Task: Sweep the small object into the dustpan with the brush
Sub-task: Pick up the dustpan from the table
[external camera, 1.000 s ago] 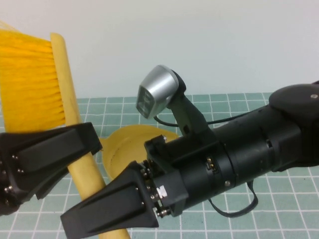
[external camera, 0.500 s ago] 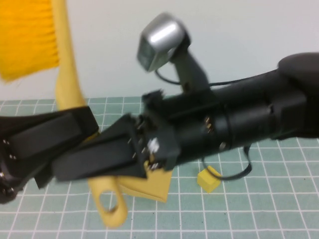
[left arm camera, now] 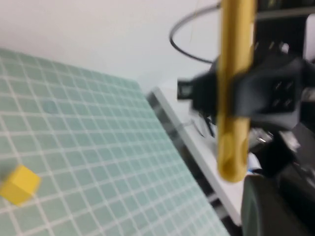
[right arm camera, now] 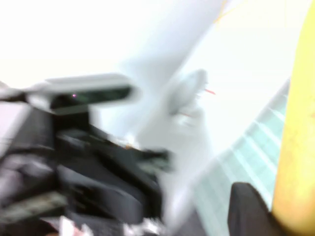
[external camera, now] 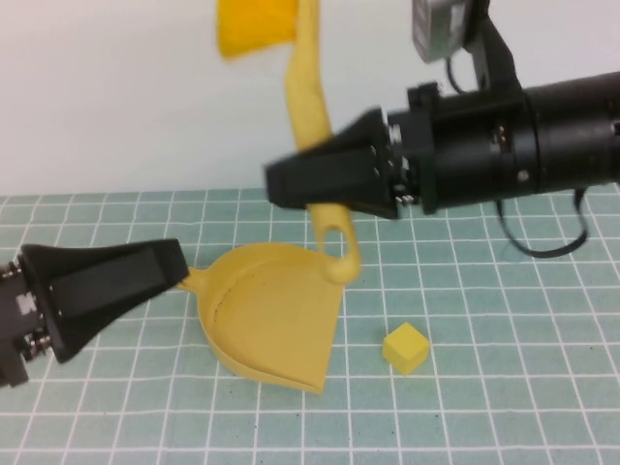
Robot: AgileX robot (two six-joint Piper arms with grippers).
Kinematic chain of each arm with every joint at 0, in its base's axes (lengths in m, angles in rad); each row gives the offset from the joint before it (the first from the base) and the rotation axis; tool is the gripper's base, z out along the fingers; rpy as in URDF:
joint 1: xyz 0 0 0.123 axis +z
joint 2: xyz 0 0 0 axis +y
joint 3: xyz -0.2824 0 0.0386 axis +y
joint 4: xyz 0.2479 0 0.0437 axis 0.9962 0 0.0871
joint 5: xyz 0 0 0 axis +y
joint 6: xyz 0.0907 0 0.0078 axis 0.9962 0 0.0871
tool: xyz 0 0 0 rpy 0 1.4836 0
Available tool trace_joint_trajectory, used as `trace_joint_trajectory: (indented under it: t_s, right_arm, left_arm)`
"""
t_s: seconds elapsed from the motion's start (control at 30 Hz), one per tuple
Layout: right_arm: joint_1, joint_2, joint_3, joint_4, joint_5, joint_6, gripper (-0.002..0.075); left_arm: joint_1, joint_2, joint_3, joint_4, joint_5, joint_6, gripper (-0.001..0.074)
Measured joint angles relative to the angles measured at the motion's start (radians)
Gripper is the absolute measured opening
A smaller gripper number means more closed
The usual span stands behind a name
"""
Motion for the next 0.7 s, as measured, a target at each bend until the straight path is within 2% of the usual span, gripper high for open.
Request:
trace_joint_trajectory:
  t_s: [0.27,0.37,0.47,0.63,0.7]
  right_arm:
    - [-0.016,0.0,0.0,-0.372,-0.019,0.181,0.016]
    - [-0.016,0.0,0.0,-0.499,-0.017,0.246,0.016]
    - [-0.016,0.0,0.006,-0.594,-0.017,0.295,0.0159]
    - [-0.016,0.0,0.068,-0.709,-0.044,0.349,0.0159]
    - [-0.016,0.0,0.11,-0.762,-0.07,0.384,0.0159]
  left_arm:
    - [0.0,0.002,0.0,0.118,-0.252,0.069,0.0001]
    - [0.0,0.006,0.0,0.16,-0.346,0.105,0.0022]
    - [0.0,0.038,0.0,0.238,-0.364,0.154,0.0112]
    - [-0.002,0.156,0.0,0.44,-0.369,0.203,0.0395]
    - [-0.009,0.21,0.0,0.511,-0.387,0.207,0.0433]
